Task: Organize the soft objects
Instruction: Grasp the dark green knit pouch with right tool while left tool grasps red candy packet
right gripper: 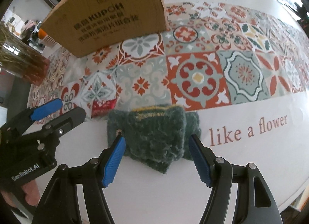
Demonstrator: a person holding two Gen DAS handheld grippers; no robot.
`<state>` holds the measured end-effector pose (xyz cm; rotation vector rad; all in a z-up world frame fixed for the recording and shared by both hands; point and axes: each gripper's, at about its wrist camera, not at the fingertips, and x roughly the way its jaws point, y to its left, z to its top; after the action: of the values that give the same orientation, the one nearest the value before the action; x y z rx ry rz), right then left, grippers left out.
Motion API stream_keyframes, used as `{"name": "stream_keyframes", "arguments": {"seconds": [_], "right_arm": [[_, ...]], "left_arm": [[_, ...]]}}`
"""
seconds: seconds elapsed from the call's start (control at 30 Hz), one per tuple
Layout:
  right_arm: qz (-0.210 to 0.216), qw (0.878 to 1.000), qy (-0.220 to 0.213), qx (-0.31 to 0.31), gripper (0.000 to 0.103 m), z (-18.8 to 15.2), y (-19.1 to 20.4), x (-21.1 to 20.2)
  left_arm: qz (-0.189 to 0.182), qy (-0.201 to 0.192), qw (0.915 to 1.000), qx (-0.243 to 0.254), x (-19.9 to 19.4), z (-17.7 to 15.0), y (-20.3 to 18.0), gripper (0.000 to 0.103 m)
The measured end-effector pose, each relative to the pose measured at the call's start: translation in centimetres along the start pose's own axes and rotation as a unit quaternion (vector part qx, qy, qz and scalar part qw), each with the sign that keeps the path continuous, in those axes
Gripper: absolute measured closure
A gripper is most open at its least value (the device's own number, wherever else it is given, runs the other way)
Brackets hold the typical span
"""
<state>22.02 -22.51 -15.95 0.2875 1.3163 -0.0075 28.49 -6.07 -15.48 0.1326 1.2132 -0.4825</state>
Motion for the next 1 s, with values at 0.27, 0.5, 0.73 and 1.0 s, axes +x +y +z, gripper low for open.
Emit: {"name": "stream_keyframes", "arguments": {"seconds": [0.27, 0.5, 0.73, 1.0], "right_arm": [[0.021, 1.000, 0.012, 0.010, 0.029, -0.2, -0.4, 1.8], [0.017, 1.000, 0.026, 0.006, 0.029, -0.3, -0.4, 3.0], [0.002, 1.000, 0.023, -0.005, 0.029, -0.3, 0.0, 4.0], [-0.009, 1.000, 0.004, -0.023, 0.029, -0.5, 0.8, 4.4]], "left_arm": [[-0.016, 0.022, 0.9995, -0.016, 2.2, 0.7, 0.0, 0.032], [-0.028, 0.047, 0.9982, -0.024, 4.4, 1.3, -0.2, 0.032], [-0.021, 0.074, 0.9962, -0.040, 6.8, 1.8, -0.1, 0.032], [0.017, 0.077, 0.9961, -0.039, 8.2, 2.6, -0.7, 0.032]]}}
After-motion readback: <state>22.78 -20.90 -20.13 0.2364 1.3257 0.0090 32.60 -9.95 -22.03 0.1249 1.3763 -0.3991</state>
